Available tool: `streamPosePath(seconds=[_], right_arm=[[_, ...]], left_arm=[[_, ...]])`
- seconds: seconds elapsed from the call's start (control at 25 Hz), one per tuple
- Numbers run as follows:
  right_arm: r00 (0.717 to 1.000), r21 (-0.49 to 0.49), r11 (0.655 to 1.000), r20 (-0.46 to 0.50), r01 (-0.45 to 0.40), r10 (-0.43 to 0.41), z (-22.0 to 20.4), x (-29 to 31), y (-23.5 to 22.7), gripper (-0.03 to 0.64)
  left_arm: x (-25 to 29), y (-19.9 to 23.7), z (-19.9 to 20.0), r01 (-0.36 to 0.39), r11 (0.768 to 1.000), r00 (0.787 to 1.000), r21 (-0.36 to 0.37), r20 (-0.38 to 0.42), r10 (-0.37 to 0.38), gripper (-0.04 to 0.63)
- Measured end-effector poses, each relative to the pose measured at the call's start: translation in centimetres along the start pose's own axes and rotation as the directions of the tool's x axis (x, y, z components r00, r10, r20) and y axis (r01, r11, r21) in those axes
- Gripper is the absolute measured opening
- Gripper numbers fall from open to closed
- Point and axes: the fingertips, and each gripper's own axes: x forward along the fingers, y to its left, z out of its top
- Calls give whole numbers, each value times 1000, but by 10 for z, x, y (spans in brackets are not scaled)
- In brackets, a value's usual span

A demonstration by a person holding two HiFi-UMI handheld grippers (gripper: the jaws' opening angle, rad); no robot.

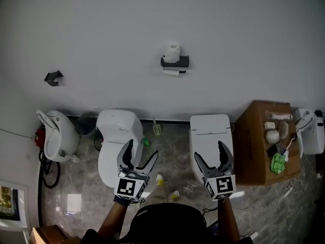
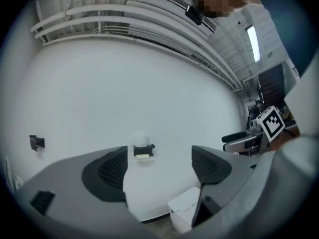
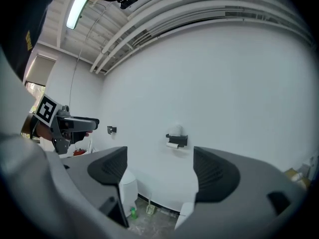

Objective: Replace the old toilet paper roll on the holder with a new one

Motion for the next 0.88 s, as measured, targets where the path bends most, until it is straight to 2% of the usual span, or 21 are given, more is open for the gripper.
streamPosePath(seconds=[0.08, 0.24, 0.36, 0.56, 0.72, 0.88], right_arm=[[1000, -31, 999, -6, -13, 12, -1, 19, -5, 417], [1000, -60, 998, -28, -15, 14, -4, 58, -15, 417], [1000, -108, 994, -4, -2, 2, 4, 95, -24, 417], [999, -166, 986, -46, 10, -18, 12, 166, -34, 417], [999, -295, 955, -36, 17, -29, 29, 233, -33, 417], [996, -422, 906, -75, 9, -45, 23, 286, -28, 417]], left_arm=[[13, 14, -10, -15, 1000, 1000, 9, -23, 15, 407], [49, 41, -19, -26, 1000, 1000, -3, -12, 26, 407], [83, 61, -26, -18, 1000, 1000, -20, -23, 18, 407], [145, 100, -17, 5, 999, 999, -43, 39, -3, 407], [189, 141, -22, 11, 999, 999, -51, 52, -8, 407], [220, 167, -41, 26, 1000, 1000, 0, 16, -26, 407]])
